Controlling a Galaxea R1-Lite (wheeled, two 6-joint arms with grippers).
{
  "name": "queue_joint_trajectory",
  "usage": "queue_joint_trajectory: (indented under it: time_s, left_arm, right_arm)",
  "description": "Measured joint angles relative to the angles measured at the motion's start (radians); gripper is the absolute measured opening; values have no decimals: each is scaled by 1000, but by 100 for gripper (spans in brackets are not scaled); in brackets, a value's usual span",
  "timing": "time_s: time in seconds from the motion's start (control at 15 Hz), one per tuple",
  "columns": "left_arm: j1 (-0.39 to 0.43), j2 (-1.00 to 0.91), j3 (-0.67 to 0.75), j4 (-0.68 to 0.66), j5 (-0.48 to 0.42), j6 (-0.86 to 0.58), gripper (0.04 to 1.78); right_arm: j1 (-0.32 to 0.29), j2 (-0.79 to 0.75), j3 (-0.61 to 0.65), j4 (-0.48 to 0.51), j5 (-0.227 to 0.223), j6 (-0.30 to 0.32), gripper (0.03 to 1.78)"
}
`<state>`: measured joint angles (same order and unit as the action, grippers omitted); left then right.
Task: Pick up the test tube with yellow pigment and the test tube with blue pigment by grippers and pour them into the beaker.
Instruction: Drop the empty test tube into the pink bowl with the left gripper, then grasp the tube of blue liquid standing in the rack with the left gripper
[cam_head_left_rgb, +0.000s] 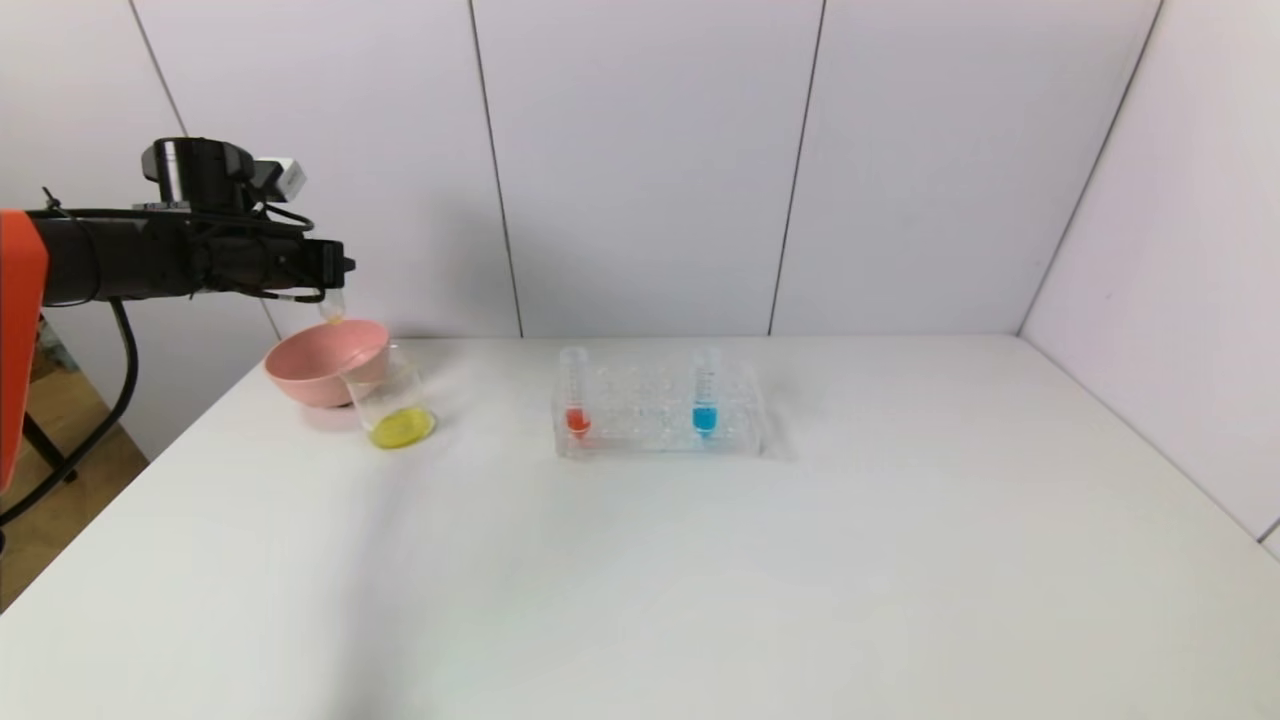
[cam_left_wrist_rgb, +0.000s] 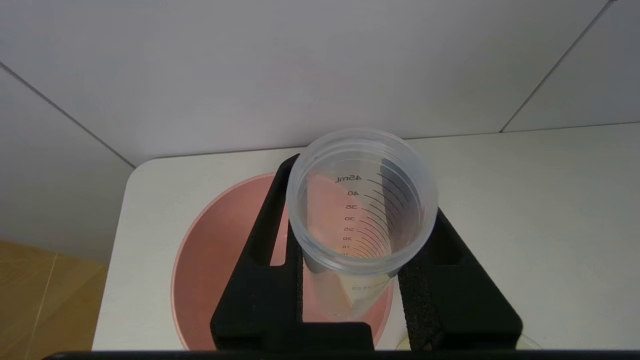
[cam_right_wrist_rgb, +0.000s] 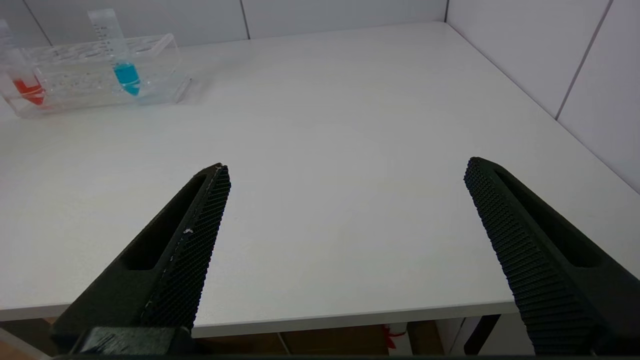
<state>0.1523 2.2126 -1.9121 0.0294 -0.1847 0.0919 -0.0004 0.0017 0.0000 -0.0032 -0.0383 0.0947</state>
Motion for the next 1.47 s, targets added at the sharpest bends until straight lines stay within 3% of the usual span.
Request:
queue_joint_trajectory:
  time_s: [0.2,0.47,0.67,0.8,1.0,1.13,1.47]
  left_arm:
    - [13,-8,8,18,0,1,79]
    - [20,-7,8,20,1,6,140]
    - [25,-11,-8,-1,6,9,170]
    - [23,-19,-31,-34,40,13,178]
    - [-10,-51,-51,-131,156,17,178]
    - [-46,-96,-27,-135,180,15,178]
    - [-147,-323,218,-131,338,11,178]
  right_arm:
    - [0,0,0,0,0,0,171]
    - [0,0,0,0,0,0,171]
    - [0,0,0,0,0,0,171]
    - [0,0,0,0,0,0,171]
    - [0,0,0,0,0,0,171]
    - [0,0,0,0,0,0,171]
    - [0,0,0,0,0,0,171]
